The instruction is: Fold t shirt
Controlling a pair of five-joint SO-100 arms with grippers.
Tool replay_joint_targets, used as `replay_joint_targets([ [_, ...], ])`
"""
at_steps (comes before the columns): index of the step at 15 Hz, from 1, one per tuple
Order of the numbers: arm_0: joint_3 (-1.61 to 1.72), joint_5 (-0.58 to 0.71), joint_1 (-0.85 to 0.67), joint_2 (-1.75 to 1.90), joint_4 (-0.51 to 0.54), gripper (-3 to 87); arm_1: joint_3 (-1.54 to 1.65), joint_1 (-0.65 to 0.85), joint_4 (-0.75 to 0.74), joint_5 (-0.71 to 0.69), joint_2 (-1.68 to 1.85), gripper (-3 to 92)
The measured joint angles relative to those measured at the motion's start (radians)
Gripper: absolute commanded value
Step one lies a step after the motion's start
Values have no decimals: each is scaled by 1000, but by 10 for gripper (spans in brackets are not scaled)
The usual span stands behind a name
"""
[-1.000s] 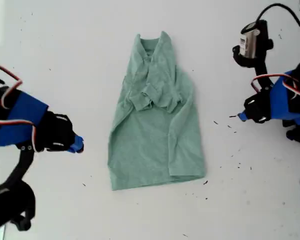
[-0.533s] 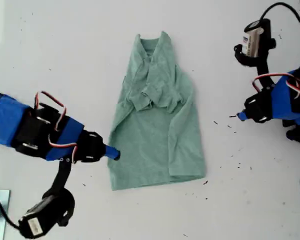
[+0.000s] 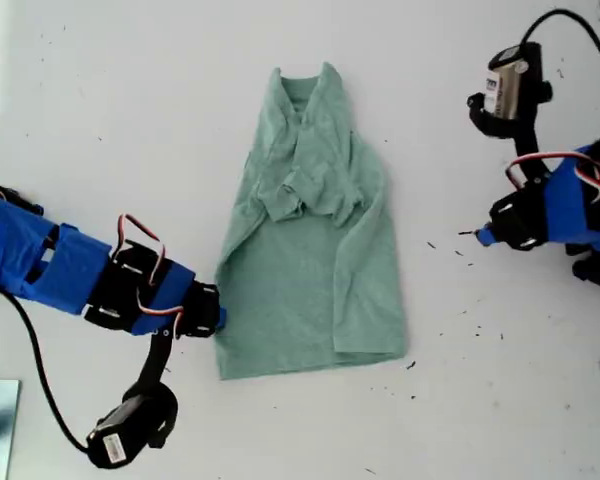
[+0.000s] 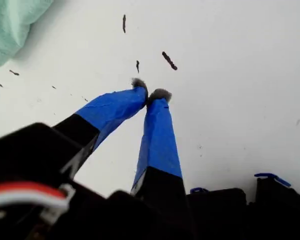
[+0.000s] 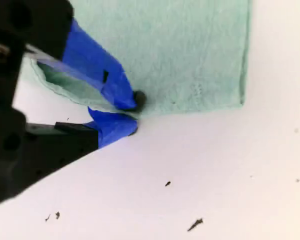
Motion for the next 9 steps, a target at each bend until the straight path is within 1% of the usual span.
replay_joint_targets([
  [4,0,-29,0,298,264,-2,31,-8,0,17,74,32],
  [5,-14,-26,-11,350,311,-2,31,-9,0,20,83,32],
  [7,-89,23,-49,353,324,-2,31,-9,2,23,91,32],
  [9,-298,100,-69,153,313,-2,31,-12,2,32,100,32],
])
